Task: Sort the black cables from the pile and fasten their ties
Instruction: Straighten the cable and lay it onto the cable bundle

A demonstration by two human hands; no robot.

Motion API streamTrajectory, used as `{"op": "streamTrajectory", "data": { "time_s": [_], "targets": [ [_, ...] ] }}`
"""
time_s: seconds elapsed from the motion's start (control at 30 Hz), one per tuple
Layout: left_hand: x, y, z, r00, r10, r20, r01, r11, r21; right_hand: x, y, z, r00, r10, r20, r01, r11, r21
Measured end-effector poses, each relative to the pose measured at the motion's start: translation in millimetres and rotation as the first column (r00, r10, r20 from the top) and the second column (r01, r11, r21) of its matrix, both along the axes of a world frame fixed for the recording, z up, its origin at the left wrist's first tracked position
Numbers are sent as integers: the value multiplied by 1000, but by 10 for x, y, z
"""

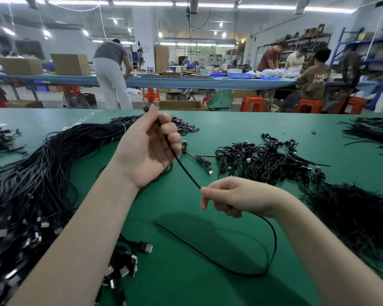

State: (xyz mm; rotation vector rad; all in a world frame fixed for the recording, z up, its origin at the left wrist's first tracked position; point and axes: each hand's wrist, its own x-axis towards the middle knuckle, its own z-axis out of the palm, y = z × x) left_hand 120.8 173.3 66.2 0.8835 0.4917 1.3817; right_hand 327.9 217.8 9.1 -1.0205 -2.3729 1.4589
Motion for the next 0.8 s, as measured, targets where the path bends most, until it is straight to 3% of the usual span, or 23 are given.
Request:
{"op": "streamTrajectory", "data": {
  "time_s": [0.03, 0.1, 0.17, 0.2, 0.23, 0.3, 0.37, 0.43, 0.5, 0.57, 0.63, 0.67, 0.7, 0.77, 0.8],
  "targets": [
    [-38, -47, 28, 986, -165, -34, 167, 985, 51, 8, 14, 32, 994, -101, -30, 103, 992, 70],
    [-72, -134, 25, 867, -353, -352, 397, 916, 58, 53, 33, 128, 937, -295, -187, 328, 928, 175],
    [-25, -122, -59, 600, -335, -726, 409, 909, -82, 82, 4, 242, 853, -373, -365, 446, 884, 139],
    [29, -101, -92, 497, -306, -812, 342, 929, -141, 74, -33, 294, 833, -358, -421, 435, 895, 100],
    [86, -75, -124, 476, -256, -842, 249, 957, -151, 53, -89, 337, 828, -320, -461, 387, 920, 56],
    [186, -7, -157, 633, -78, -771, 24, 996, -81, -30, -211, 369, 828, -215, -518, 242, 970, -15],
    [224, 31, -128, 805, 113, -582, -139, 990, 0, -131, -291, 320, 818, -125, -561, 100, 992, -75],
    [192, 57, -62, 906, 203, -372, -192, 979, 67, -215, -321, 205, 830, -30, -556, -57, 989, -138],
    [117, 16, 30, 976, 157, -149, -138, 982, 131, -255, -295, 72, 885, 75, -460, -169, 971, -167],
    [-3, -100, 126, 995, 79, -52, -66, 973, 219, -246, -217, -34, 950, 62, -307, -114, 981, -155],
    [-130, -211, 178, 981, 1, -195, 53, 961, 271, -189, -104, -54, 968, -148, -203, 149, 989, -11],
    [-173, -246, 178, 936, -62, -346, 159, 952, 261, -148, -54, -33, 945, -259, -201, 284, 953, 107],
    [-188, -261, 146, 832, -116, -543, 264, 943, 203, -110, -11, -1, 907, -342, -245, 393, 898, 200],
    [-128, -227, 39, 470, -188, -862, 336, 942, -23, -63, 20, 77, 834, -380, -402, 510, 807, 297],
    [-62, -186, -16, 338, -196, -921, 287, 953, -98, -69, -11, 125, 818, -340, -464, 519, 785, 339]
  ]
}}
